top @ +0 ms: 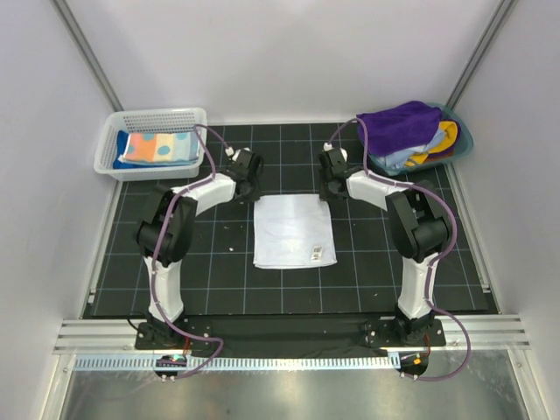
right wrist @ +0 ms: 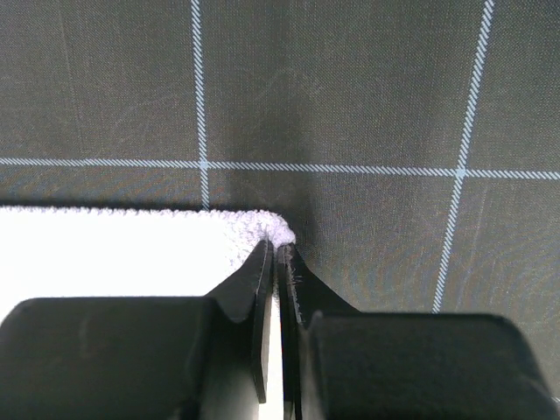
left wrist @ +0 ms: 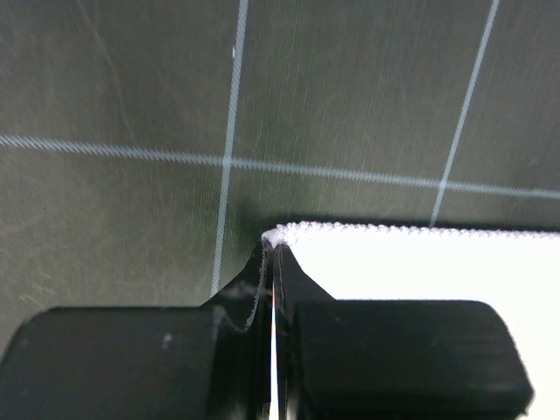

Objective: Fold and stack the towels
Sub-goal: Fold the towel

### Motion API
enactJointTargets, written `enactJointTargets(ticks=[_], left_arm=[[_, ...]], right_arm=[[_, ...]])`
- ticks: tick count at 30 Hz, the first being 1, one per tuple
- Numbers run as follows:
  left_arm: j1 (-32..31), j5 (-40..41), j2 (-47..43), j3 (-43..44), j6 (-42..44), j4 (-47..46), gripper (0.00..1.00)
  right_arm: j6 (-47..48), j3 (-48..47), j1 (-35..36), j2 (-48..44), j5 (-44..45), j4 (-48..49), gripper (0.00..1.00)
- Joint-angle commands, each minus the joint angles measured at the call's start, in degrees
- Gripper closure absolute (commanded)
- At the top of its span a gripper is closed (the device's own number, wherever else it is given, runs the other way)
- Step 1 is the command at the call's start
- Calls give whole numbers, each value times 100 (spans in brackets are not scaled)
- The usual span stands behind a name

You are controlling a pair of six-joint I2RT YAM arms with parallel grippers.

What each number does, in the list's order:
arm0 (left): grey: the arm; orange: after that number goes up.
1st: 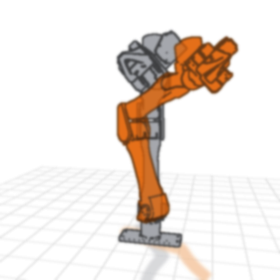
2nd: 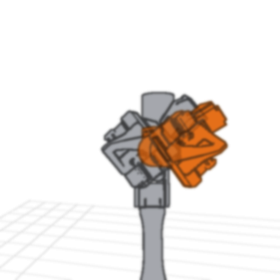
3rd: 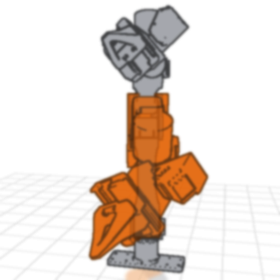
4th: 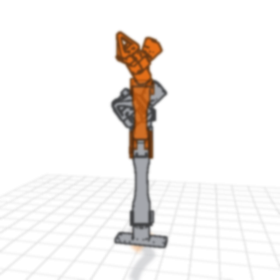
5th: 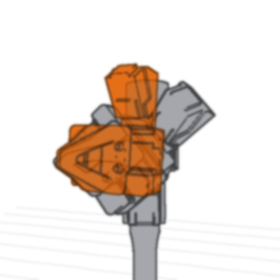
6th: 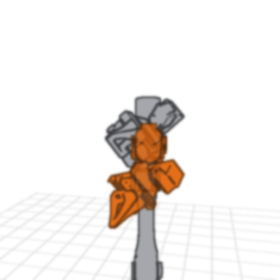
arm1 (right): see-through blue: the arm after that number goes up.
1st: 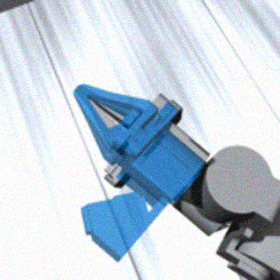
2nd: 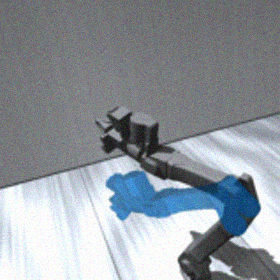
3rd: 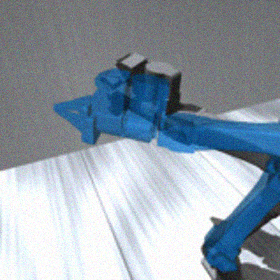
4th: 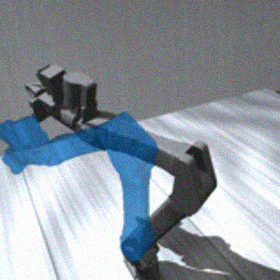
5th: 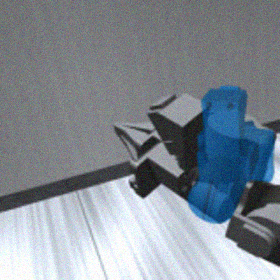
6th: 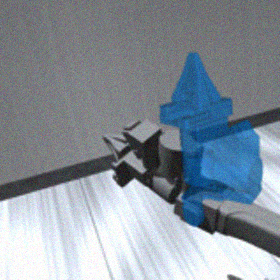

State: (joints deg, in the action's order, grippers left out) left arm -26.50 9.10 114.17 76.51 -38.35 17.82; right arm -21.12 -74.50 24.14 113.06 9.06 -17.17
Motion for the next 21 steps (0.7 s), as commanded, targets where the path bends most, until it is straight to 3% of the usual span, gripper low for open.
enactJointTargets(ticks=[1, 10, 21], left_arm=[[49, 417, -61, 399, 231, -217, 100], [180, 189, -439, 523, 460, -631, 100], [198, -58, -1211, -249, 206, -1044, 100]], right_arm=[[38, -126, -23, -2, 61, 29, 91], [179, -83, -23, -661, 158, 486, 91], [73, 620, 20, -1504, 52, 943, 92]])
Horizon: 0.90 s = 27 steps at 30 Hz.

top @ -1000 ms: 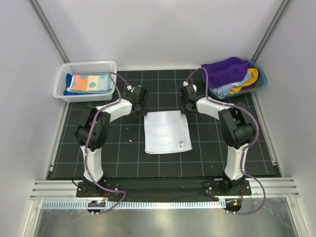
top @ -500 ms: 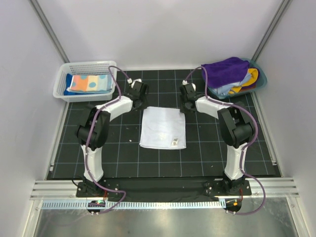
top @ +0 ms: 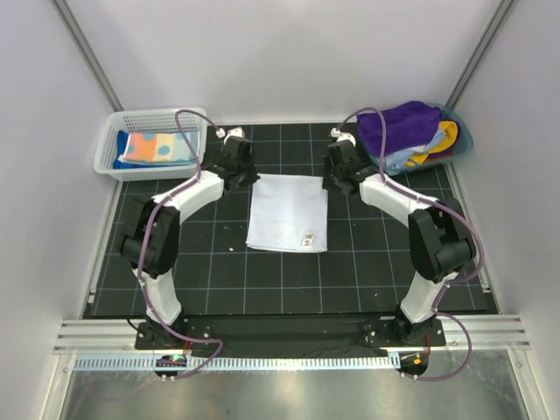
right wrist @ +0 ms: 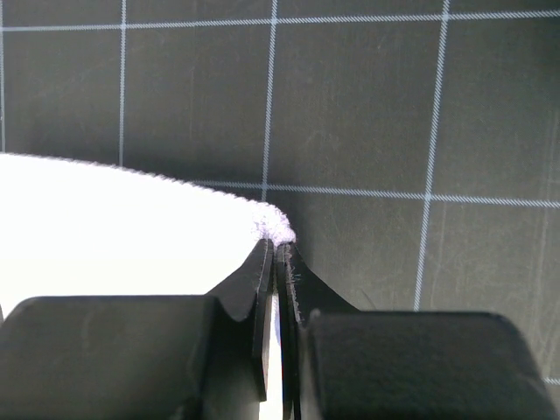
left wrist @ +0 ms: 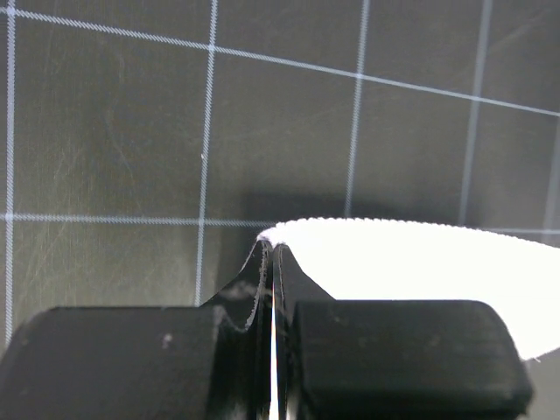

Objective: Fold and stack the towels
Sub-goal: Fold the towel

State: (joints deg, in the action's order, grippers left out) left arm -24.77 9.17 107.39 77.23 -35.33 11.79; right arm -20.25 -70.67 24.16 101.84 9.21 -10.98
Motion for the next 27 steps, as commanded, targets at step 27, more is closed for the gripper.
enactJointTargets(ticks=[27], left_arm=[[-194, -688, -2644, -3530, -721, -1601, 100]], right_arm=[[-682, 2778, 1214, -2238, 986, 720, 91]])
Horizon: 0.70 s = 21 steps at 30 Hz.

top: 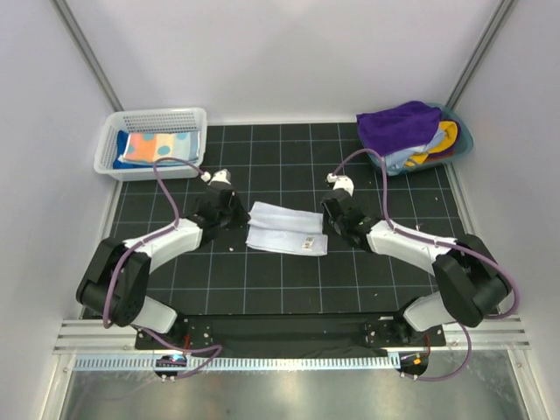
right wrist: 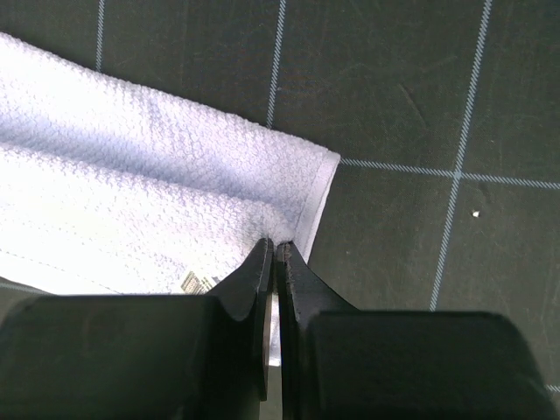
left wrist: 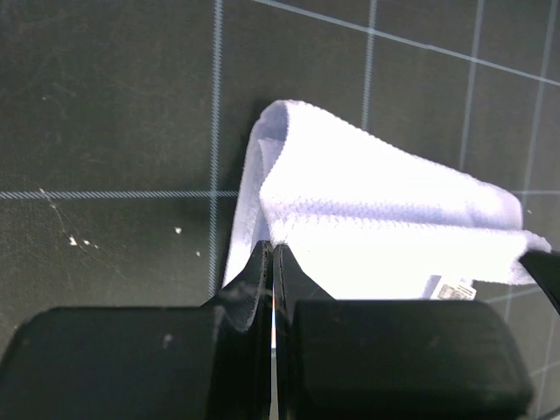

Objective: Fold and stack the towels
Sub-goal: Fold the towel

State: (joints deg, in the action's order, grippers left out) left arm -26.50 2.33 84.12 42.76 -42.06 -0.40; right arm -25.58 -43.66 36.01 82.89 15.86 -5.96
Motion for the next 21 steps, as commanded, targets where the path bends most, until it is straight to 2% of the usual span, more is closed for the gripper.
enactJointTargets(ticks=[1, 13, 21], left_arm=[[-30, -13, -352, -110, -48, -390, 100], [-66, 31, -791, -313, 5, -285, 100], [-83, -48, -572, -426, -39, -320, 100]], right_arm=[[-183, 94, 29, -361, 287, 200, 92], [-412, 270, 222, -774, 313, 104, 92], [-596, 542, 398, -862, 348, 164, 92]])
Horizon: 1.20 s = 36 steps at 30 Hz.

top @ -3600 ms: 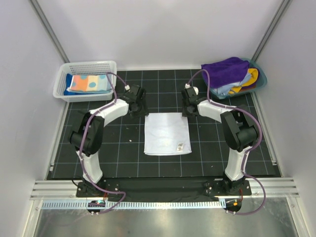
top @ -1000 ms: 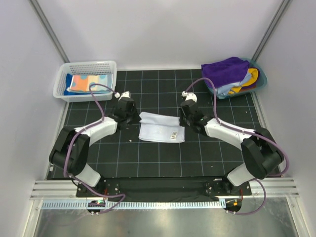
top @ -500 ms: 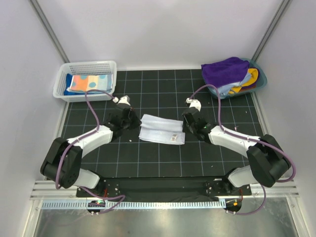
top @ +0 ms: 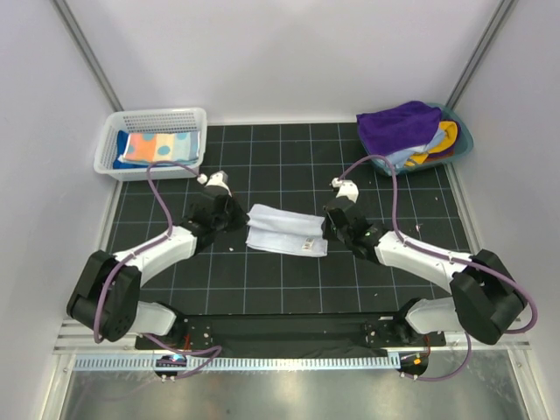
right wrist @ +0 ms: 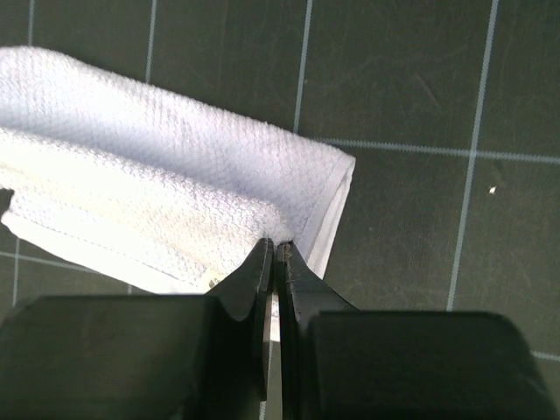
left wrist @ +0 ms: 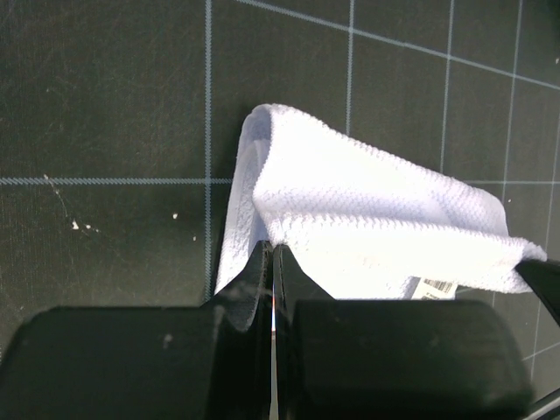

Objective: Fold and stack the towels
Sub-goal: Fold the towel

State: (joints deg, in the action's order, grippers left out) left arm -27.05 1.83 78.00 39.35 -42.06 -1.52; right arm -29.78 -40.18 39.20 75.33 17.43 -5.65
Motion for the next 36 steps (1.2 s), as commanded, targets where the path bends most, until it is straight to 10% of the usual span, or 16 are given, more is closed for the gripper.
enactJointTargets(ticks=[1, 9, 19, 36], left_arm=[[-37, 2, 66, -112, -39, -226, 100], [-116, -112, 356, -393, -135, -490, 97], [-143, 186, -205, -104, -285, 299, 53], [-573, 46, 645, 829, -179, 1303, 67]], right_arm=[[-247, 265, 88, -106, 182, 178, 92], [-529, 810, 149, -71, 50, 512, 91], [-564, 600, 149, -685, -38, -23, 64], [-1082, 212, 754, -230, 6, -367, 65]])
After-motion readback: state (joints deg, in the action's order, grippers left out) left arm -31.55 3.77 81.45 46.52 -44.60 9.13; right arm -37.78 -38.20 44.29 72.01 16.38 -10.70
